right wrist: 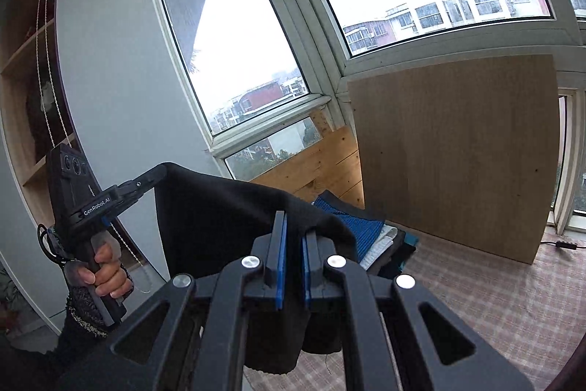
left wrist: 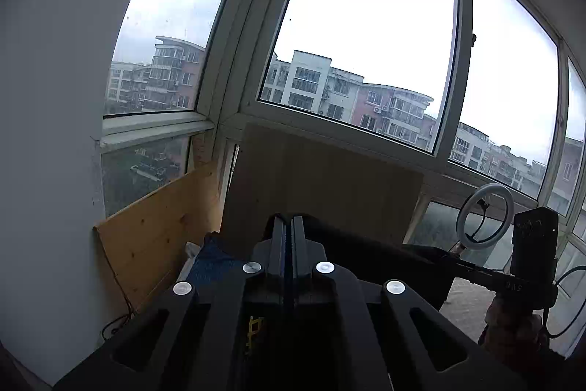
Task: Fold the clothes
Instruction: 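Lift the pants by the cuffs with both tools and carry them to the clothes stack, then lower the pants onto the clothes stack with both tools, folding them over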
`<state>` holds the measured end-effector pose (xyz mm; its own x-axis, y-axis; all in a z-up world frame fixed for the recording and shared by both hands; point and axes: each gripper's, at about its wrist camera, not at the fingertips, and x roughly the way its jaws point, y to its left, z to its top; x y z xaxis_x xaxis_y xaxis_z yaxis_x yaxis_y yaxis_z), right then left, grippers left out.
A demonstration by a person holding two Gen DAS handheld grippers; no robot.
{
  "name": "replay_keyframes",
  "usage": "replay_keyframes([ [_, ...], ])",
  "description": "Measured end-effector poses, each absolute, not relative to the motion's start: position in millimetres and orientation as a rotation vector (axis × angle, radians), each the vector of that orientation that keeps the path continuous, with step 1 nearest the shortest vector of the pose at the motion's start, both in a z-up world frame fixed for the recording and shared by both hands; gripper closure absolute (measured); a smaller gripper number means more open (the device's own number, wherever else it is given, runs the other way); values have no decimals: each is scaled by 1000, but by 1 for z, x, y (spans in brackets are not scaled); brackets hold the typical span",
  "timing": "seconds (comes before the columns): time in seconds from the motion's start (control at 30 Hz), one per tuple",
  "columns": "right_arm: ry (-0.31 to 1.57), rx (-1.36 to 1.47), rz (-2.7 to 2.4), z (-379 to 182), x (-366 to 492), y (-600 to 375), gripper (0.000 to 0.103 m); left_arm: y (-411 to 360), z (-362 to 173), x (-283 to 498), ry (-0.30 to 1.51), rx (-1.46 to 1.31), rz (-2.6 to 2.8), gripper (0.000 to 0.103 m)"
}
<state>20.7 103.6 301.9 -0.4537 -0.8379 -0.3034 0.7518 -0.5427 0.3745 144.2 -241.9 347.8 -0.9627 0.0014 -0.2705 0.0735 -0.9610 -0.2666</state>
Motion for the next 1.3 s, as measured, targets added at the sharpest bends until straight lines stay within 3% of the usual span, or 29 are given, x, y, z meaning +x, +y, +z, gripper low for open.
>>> replay_keyframes([
  [0.13, -250, 611, -2058, 287, -6, 66, 96, -286, 334, 114, 425, 458, -3021, 102],
  [0.47, -383, 940, -2095, 209, -158, -12, 96, -358, 243, -77, 417, 815, -2897, 102],
  [0.73, -338, 1186, -2123, 126, -263, -52, 96, -356, 174, -180, 205, 1006, -2789, 102],
  [0.87, -388, 1314, -2015, 98, -295, -57, 95, -361, 153, -199, 194, 1109, -2691, 101],
  [1.0, -561, 1344, -1854, 96, -310, -36, 93, -367, 168, -191, 182, 1071, -2664, 100],
  [1.13, -507, 1267, -1893, 120, -292, -23, 91, -376, 188, -175, 198, 1023, -2667, 100],
  [1.17, -505, 1254, -1890, 125, -288, -22, 89, -375, 193, -168, 216, 1008, -2683, 102],
  [1.27, -563, 1257, -1812, 130, -288, -32, 64, -359, 196, -153, 290, 1026, -2813, 101],
  [1.3, -543, 1268, -1832, 131, -290, -38, 63, -353, 192, -153, 286, 1055, -2838, 101],
])
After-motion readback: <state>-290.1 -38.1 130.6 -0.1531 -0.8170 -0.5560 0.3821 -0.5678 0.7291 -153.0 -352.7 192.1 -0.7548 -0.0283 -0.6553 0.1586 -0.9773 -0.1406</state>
